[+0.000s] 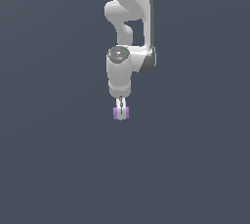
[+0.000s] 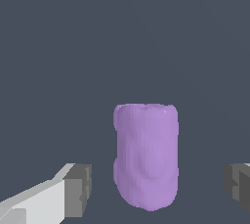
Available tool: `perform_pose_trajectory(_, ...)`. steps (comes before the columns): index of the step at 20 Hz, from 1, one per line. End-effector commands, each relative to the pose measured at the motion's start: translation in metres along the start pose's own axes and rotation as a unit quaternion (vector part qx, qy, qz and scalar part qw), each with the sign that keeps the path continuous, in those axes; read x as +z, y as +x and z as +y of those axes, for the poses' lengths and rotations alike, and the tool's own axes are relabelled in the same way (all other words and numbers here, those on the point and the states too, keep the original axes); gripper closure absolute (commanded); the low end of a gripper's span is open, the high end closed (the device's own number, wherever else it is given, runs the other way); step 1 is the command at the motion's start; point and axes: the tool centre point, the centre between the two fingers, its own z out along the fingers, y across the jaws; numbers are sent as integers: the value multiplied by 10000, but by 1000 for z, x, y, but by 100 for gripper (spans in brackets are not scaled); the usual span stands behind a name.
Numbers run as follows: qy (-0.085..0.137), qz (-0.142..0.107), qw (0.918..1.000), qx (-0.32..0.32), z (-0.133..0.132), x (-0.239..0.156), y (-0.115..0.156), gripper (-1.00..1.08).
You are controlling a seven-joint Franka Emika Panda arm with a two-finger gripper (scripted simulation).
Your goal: Pick up the object and move it to a goal position.
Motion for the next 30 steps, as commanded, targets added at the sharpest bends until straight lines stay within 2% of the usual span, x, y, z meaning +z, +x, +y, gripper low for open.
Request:
perform_pose_trajectory(1, -4, 0, 10000, 3, 0, 6, 0, -92)
perform_pose_trajectory(8, -5, 2, 10000, 20, 1, 37, 0, -92)
perform_pose_trajectory(14, -4, 1, 10000, 23, 1, 48, 0, -92)
perform_pose_trajectory(15, -4, 1, 10000, 23, 1, 48, 0, 108)
perform_pose_trajectory(30, 5, 0, 10000, 25, 0, 39, 4, 108)
